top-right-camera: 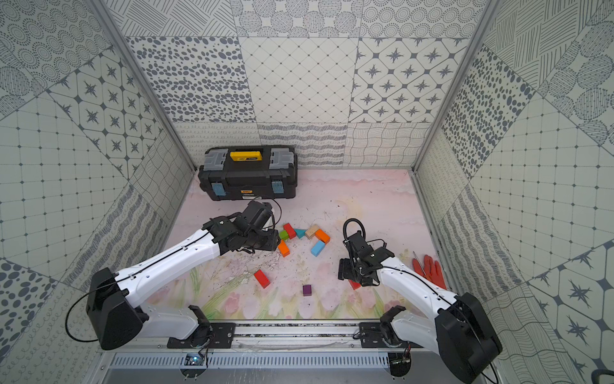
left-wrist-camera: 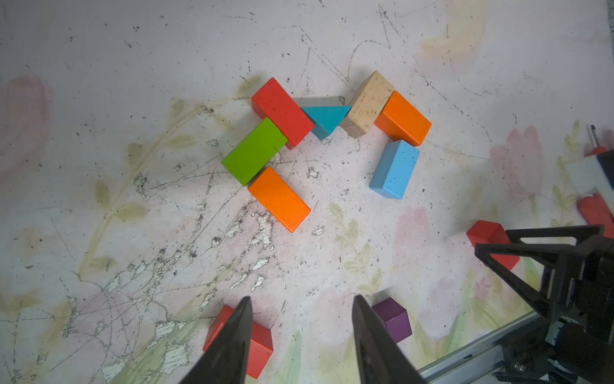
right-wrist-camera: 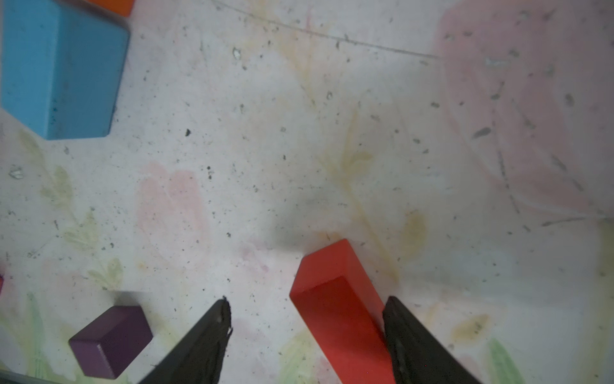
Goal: Assemble a heart with building blocks
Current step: Pick up the building block from the center of the board.
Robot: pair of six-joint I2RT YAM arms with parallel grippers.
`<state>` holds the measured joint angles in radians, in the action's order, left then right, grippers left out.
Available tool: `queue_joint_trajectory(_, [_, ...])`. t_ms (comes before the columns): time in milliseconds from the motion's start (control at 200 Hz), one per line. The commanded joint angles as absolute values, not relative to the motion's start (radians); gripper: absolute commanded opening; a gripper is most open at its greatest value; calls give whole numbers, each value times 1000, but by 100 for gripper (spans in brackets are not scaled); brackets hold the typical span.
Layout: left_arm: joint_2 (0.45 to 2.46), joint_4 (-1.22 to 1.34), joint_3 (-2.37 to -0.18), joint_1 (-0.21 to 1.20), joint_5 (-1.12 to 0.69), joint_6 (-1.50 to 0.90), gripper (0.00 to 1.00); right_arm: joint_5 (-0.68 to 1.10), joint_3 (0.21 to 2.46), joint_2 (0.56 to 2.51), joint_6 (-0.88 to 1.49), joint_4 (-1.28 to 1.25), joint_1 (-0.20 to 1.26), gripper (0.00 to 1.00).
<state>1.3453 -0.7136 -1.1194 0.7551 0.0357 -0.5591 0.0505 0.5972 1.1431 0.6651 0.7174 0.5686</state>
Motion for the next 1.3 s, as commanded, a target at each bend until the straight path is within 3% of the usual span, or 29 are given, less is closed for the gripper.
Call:
queue_joint_trajectory(0, [1317,-677,-1082,745,29,-594,49,51,641,1174,668,700,594,74])
queue_joint_trajectory(165, [1313,-671,-1058,739,25,-595,49,-23,672,1226,664,744,622,69])
queue_joint_trajectory(420, [1305,-653,-1026,732,29,-590,48,-121,685,1271,707,789,698,40])
queue_joint_trajectory(710, [1264,-646,-979,717,46,-601,48,-165,793,1291,632,795,780,26])
queue_joint_trajectory(1181, [1148,-672,-834,563,24,-712,47,-129,1237,1764,428,712,999,22])
queue_joint_trajectory(1241, [1135,-669,-820,552,15,-717,47,-122,1254,1803,416,696,999,29])
queue_joint_trajectory(1296, [1128,-665,-809,540,5,-722,47,-117,1261,1824,409,678,999,44])
